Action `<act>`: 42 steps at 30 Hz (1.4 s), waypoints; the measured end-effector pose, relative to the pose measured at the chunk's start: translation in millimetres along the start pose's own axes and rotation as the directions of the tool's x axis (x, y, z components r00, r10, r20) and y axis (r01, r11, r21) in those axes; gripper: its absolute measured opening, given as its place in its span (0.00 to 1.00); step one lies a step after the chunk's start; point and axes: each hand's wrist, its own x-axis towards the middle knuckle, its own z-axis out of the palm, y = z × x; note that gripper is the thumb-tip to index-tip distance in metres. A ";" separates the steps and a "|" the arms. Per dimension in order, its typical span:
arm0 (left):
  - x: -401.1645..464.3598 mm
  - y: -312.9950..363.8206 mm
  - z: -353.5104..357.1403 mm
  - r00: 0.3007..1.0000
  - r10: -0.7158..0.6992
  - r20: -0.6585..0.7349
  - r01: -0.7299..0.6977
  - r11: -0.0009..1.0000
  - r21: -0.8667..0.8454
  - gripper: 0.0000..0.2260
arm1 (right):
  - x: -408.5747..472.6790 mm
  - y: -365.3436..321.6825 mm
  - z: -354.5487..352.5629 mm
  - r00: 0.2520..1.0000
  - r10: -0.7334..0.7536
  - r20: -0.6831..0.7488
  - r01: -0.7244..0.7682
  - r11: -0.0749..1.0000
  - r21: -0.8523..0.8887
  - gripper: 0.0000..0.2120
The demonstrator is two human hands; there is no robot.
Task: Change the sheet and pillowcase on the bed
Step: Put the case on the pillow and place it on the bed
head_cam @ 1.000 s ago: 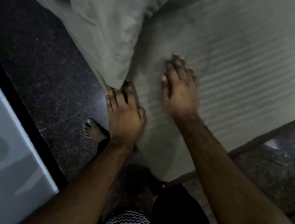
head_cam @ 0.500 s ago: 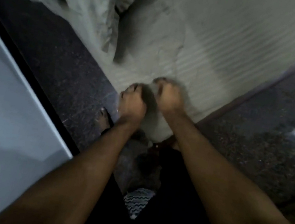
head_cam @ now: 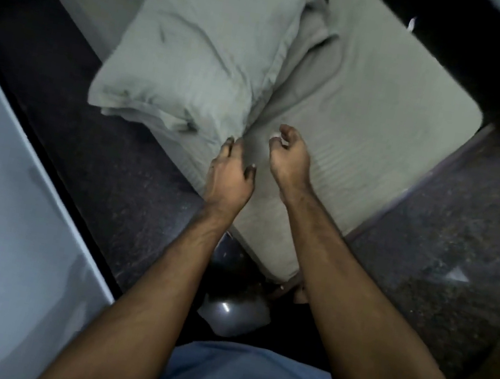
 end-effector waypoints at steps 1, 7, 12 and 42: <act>4.0 4.0 -18.4 1.000 0.020 0.004 -0.020 1.000 -0.005 0.26 | -3.3 -17.2 3.6 1.000 -0.003 -0.015 0.003 1.000 0.015 0.16; 46.6 0.0 -143.4 0.988 0.153 -0.008 -0.153 0.988 -0.011 0.26 | -6.9 -137.6 31.0 0.997 -0.004 -0.073 0.013 0.994 0.111 0.21; 88.7 -20.4 -192.6 0.988 0.151 0.029 -0.149 0.987 -0.055 0.24 | 12.5 -192.5 46.8 0.993 -0.002 -0.115 0.018 0.991 0.136 0.22; 337.1 -146.1 -138.7 0.819 -0.075 0.568 -0.123 0.945 0.303 0.39 | 226.8 -135.6 157.0 0.789 0.611 0.064 -0.565 0.681 0.466 0.38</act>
